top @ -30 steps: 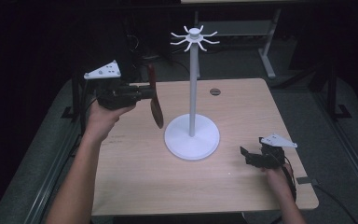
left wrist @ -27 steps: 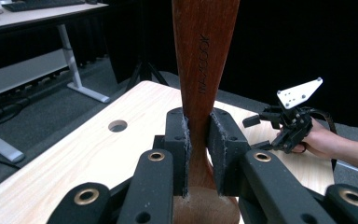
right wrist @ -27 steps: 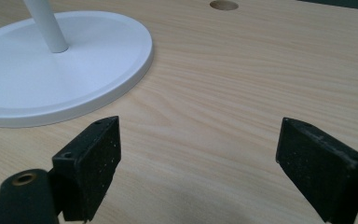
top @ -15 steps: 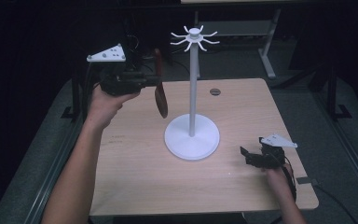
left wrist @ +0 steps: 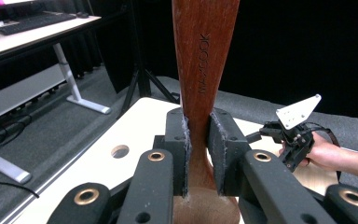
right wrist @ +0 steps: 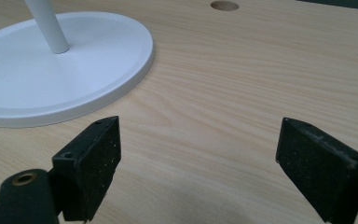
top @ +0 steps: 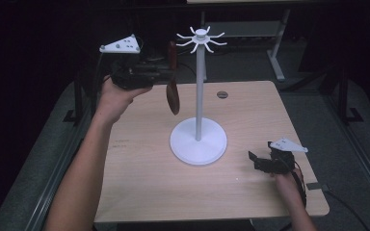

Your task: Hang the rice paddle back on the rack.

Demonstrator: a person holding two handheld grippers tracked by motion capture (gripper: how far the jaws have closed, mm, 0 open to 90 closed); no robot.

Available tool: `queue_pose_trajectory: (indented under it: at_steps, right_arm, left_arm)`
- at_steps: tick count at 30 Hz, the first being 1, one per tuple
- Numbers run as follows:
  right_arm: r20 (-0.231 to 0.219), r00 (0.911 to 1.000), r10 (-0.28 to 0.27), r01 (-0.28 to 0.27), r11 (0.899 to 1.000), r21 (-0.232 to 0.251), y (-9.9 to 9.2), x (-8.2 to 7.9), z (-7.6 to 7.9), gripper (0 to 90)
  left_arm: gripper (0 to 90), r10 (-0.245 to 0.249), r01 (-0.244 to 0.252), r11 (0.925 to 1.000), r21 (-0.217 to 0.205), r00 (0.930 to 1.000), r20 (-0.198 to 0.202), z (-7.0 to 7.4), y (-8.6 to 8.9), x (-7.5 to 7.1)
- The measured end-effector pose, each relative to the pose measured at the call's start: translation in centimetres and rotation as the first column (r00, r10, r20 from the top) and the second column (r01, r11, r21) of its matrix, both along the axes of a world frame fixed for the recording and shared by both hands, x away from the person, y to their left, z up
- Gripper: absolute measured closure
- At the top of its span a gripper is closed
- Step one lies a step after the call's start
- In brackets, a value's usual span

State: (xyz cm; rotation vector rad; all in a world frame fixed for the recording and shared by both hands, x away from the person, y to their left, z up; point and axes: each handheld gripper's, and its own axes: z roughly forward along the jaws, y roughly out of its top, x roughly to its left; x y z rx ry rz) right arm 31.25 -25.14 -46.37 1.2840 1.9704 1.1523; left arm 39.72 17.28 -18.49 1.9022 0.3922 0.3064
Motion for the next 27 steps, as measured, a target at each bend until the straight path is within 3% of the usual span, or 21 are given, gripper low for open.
queue_pose_trajectory:
  at_steps: [15, 27]
  right_arm:
    - [0.0, 1.0, -0.002, 0.002, 1.0, 0.003, -0.1, 0.0, 0.0, 13.7]
    - [0.003, 1.0, -0.006, 0.006, 1.0, 0.007, -0.2, 0.0, 0.0, 13.7]
  left_arm:
    - [77.9, -0.009, 0.009, 0.9999, -0.013, 1.0, 0.001, 0.3, -0.6, 0.8]
    - [77.9, -0.018, 0.018, 0.9998, 0.007, 0.9998, -0.006, 0.1, -1.8, 1.1]
